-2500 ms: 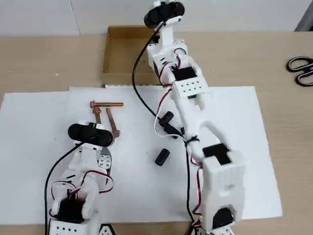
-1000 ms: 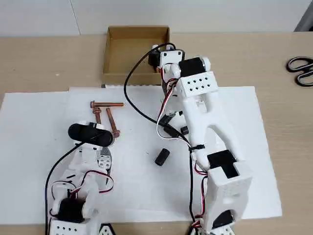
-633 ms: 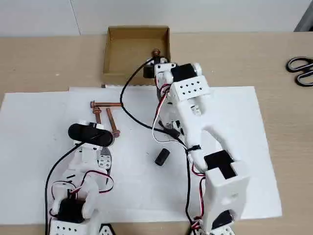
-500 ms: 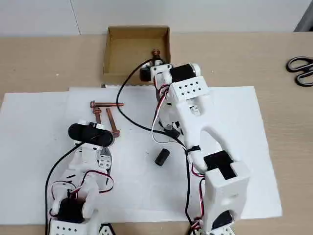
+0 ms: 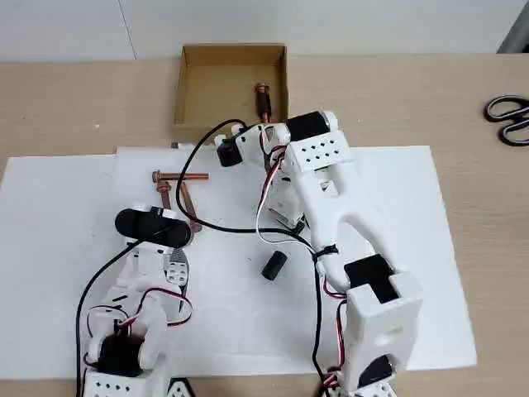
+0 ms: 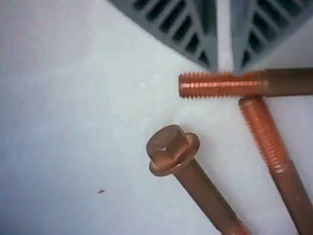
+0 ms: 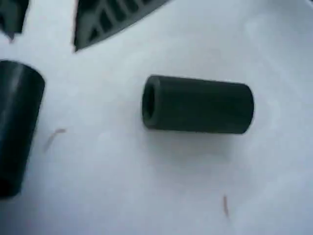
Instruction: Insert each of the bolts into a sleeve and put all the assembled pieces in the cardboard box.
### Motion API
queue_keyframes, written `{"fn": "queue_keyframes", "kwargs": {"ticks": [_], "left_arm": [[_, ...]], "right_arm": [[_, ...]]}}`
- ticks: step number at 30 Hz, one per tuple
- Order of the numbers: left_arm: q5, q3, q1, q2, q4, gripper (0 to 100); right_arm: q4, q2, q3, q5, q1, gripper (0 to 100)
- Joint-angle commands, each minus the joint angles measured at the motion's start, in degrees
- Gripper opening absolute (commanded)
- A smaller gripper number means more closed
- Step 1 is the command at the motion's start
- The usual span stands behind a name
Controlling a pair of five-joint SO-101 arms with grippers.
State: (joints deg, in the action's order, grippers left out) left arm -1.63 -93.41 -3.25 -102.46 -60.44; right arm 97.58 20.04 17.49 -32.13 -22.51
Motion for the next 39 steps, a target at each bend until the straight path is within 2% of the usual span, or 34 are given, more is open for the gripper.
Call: {"fn": "queue_keyframes", "kwargs": {"ticks": [1,4,10,26,39], "left_arm": [[0.3,0.4,0.4,-0.6,-0.1,1],[0.3,0.4,0.4,-0.6,-0.1,1],[0.3,0.4,0.4,-0.6,-0.1,1],[0.3,0.4,0.4,-0.6,-0.1,1],[0.3,0.4,0.4,-0.6,-0.1,1]], "right_arm": [[-0.6,-2.9,0.2,-1.3,0.0,13.8],[-1.9,-2.9,0.2,-2.6,-0.1,20.5],[-4.3,-1.3,0.2,-2.4,0.0,14.1],[-8.4,7.8,0.2,-2.2,-0.4,13.9],[-10.3,12.5,0.2,0.2,-3.9,13.6]]}}
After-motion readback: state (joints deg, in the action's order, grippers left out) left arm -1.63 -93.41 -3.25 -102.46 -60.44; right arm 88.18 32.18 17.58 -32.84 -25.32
